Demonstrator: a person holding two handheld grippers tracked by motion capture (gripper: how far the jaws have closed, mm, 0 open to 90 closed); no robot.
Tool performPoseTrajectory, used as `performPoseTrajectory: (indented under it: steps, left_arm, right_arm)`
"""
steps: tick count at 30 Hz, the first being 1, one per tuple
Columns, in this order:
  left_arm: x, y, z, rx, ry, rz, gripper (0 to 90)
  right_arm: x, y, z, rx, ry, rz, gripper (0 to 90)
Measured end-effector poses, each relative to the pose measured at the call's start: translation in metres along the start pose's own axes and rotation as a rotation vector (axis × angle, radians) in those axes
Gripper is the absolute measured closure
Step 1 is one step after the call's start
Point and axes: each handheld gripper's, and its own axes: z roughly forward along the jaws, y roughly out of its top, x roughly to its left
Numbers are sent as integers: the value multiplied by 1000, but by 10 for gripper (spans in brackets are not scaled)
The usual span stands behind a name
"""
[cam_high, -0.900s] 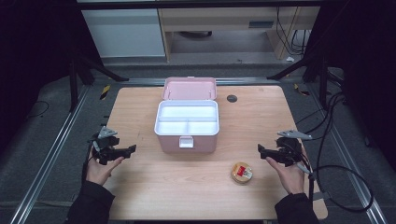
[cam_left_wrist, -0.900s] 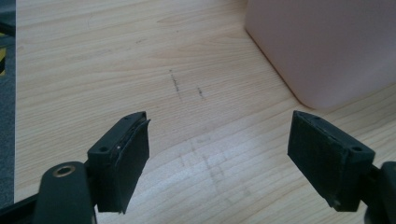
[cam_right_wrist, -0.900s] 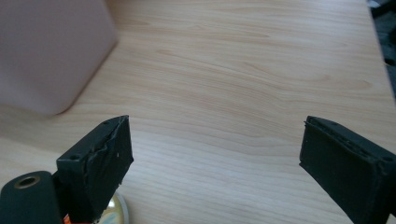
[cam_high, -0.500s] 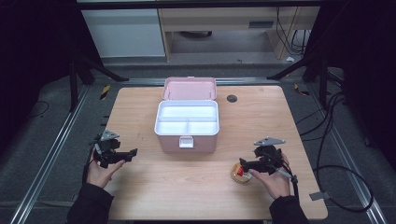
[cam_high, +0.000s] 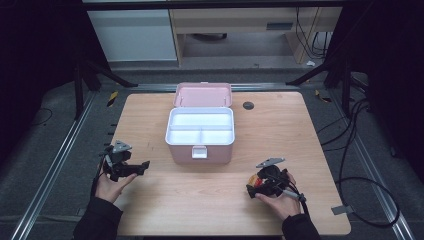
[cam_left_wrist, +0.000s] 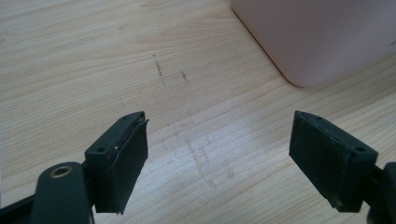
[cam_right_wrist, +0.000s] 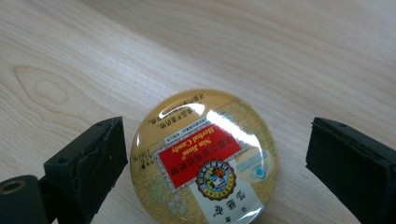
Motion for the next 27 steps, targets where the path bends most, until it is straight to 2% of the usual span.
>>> performPoseTrajectory:
  steps: [2, 8, 13, 19, 23, 24, 26, 27]
  left_arm:
    - [0, 0, 0, 1, 1, 2, 191]
    - [-1, 1, 2, 17, -1, 11, 192]
    - [-2, 1, 3, 21, -1, 12, 194]
    - [-2, 2, 3, 24, 0, 10, 197]
    - [-2, 2, 3, 23, 0, 10, 197]
    - [-2, 2, 3, 24, 0, 8, 197]
    - [-2, 2, 4, 26, 1, 4, 197]
    - [-2, 2, 4, 26, 1, 4, 197]
  right_arm:
    - [0, 0, 1, 10, 0, -5, 63]
    - [3, 2, 3, 96, -15, -24, 142]
    - [4, 3, 5, 130, 6, -27, 199]
    - [4, 7, 6, 154, 7, -41, 207]
    - [-6, 7, 0, 151, 4, -6, 207]
    - [-21, 3, -7, 141, -25, 27, 207]
    - [-38, -3, -13, 138, -60, 70, 207]
    - [-38, -3, -13, 138, -60, 70, 207]
